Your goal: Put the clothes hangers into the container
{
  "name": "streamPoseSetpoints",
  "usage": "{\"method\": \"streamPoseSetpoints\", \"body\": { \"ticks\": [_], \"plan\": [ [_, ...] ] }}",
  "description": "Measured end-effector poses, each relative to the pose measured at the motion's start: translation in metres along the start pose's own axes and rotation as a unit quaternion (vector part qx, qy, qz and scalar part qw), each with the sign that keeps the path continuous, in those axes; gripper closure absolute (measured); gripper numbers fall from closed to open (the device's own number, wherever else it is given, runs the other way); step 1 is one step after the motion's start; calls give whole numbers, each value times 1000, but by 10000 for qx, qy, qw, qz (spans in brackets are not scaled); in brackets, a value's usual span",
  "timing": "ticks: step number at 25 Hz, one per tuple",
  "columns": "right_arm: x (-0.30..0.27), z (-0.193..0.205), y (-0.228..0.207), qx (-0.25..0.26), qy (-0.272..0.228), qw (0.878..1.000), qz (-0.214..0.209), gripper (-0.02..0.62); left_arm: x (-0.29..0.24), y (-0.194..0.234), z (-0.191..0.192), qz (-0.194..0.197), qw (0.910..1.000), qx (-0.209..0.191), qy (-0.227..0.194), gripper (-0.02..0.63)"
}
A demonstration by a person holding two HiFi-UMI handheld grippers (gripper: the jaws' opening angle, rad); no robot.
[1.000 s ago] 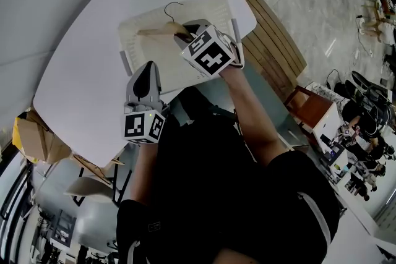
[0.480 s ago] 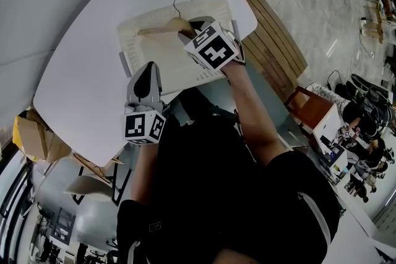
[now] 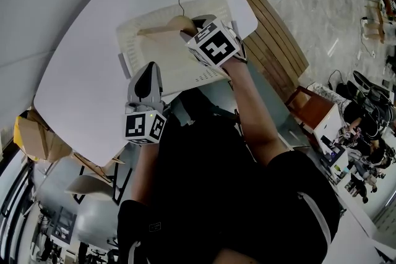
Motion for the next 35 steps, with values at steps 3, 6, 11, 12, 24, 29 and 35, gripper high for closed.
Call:
{"method": "streamPoseSetpoints", "body": {
  "ticks": [3,6,11,12,24,29,35],
  "plan": [
    [1,3,-5,-13,17,10000,7,443,-2,-3,1,-1,10000,5,18,603],
    [-1,4,-7,-24,1,10000,15,439,-3,-2,2,-4,10000,6,36,603],
    [-2,8,-10,-102,44,9999,33,433,-2,-3,4,1,10000,14,44,601],
    [-2,9,-11,-115,46,9999,32,431,-2,-4,3,5,10000,12,45,603],
    [-10,18,-20,-293,243,9992,96,413,-3,-6,4,32,10000,26,53,601],
    [-10,20,-21,-323,256,9991,70,411,-3,-8,4,17,10000,36,36,601],
    [-19,21,-18,-327,346,9989,50,411,0,-2,5,-15,10000,45,37,603]
  ]
}}
Point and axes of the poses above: the fingertips, and each gripper's own axes: x backward along the fingers, y to its left, z out of its underside, the point moved 3 cm from there along x, backward along the fingers, and after that the axes turned 4 degrees about x, right-handed, at the moved point
